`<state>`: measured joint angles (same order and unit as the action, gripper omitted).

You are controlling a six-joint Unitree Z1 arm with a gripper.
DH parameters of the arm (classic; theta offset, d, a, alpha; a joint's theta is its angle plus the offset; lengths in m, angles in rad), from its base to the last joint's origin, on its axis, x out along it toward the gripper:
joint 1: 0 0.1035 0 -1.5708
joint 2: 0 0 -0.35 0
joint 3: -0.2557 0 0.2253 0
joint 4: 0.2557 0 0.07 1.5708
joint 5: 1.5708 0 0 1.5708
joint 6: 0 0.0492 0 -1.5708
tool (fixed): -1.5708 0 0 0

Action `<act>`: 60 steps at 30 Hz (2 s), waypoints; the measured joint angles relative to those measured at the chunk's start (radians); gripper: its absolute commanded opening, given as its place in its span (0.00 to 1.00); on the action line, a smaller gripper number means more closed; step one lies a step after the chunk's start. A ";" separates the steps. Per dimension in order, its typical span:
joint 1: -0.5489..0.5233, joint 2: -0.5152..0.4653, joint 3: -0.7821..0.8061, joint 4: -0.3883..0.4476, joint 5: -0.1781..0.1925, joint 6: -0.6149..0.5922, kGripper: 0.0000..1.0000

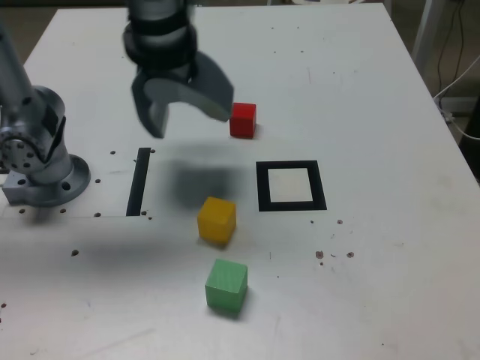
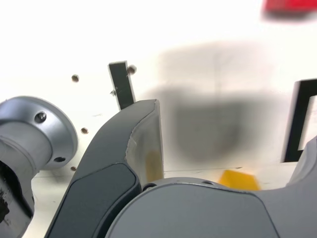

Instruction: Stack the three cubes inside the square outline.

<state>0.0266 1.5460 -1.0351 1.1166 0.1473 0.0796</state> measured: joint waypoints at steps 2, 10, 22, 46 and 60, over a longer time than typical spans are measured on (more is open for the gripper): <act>0.026 0.037 -0.055 0.019 0.011 0.021 0.99; 0.155 0.146 -0.142 0.029 0.029 0.110 0.97; 0.216 0.306 -0.190 -0.041 0.056 0.129 0.90; 0.246 0.423 -0.200 -0.117 0.065 0.174 0.62; 0.248 0.396 -0.234 -0.094 0.071 0.178 0.29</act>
<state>0.2743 1.9423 -1.2692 1.0229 0.2185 0.2574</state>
